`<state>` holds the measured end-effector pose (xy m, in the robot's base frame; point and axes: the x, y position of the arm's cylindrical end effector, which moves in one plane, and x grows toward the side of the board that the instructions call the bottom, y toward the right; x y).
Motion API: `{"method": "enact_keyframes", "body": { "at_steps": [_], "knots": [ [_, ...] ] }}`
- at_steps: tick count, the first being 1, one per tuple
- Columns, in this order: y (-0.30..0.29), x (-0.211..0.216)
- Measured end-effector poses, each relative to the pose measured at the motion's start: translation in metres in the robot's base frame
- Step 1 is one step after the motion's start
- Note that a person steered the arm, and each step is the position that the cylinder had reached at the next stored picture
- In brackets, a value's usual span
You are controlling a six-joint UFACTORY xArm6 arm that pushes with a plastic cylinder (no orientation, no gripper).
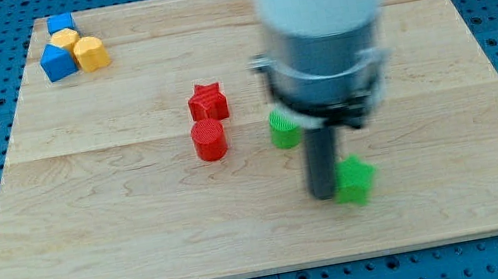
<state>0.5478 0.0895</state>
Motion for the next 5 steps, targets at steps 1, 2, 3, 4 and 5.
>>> {"method": "enact_keyframes", "body": {
  "at_steps": [1,2,3,4,5],
  "knots": [
    [0.055,0.0],
    [-0.034,0.0],
    [-0.159,-0.01],
    [-0.197,-0.08],
    [-0.149,-0.097]
  ]
}}
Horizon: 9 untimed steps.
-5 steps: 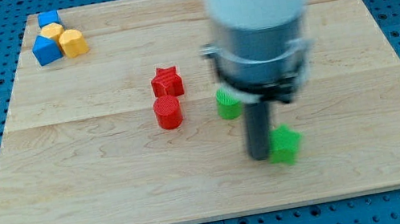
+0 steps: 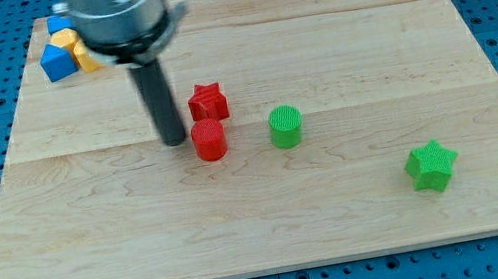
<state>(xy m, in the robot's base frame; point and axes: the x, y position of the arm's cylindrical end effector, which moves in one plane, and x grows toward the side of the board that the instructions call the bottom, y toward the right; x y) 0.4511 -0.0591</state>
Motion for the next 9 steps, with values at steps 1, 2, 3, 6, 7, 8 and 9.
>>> {"method": "enact_keyframes", "body": {
  "at_steps": [1,2,3,6,7,8,9],
  "knots": [
    [0.108,0.034],
    [0.185,0.062],
    [0.098,0.051],
    [0.14,-0.013],
    [0.161,0.031],
    [0.156,-0.008],
    [0.088,-0.098]
  ]
}}
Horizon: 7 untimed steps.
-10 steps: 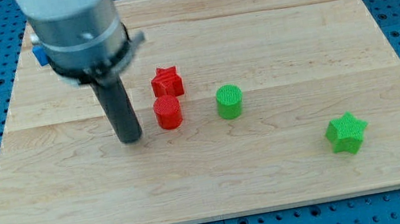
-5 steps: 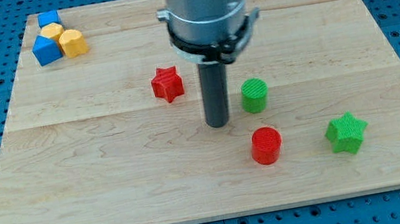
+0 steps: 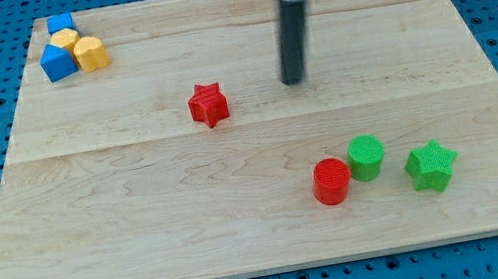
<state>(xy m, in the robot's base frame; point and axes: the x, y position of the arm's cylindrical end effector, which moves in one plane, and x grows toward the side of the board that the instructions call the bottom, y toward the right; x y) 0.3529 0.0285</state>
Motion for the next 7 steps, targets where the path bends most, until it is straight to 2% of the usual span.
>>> {"method": "enact_keyframes", "body": {
  "at_steps": [1,2,3,4,5,6,7],
  "knots": [
    [-0.119,-0.039],
    [-0.137,0.005],
    [-0.078,0.063],
    [0.013,0.081],
    [0.0,0.069],
    [-0.037,0.037],
    [-0.02,0.038]
  ]
}}
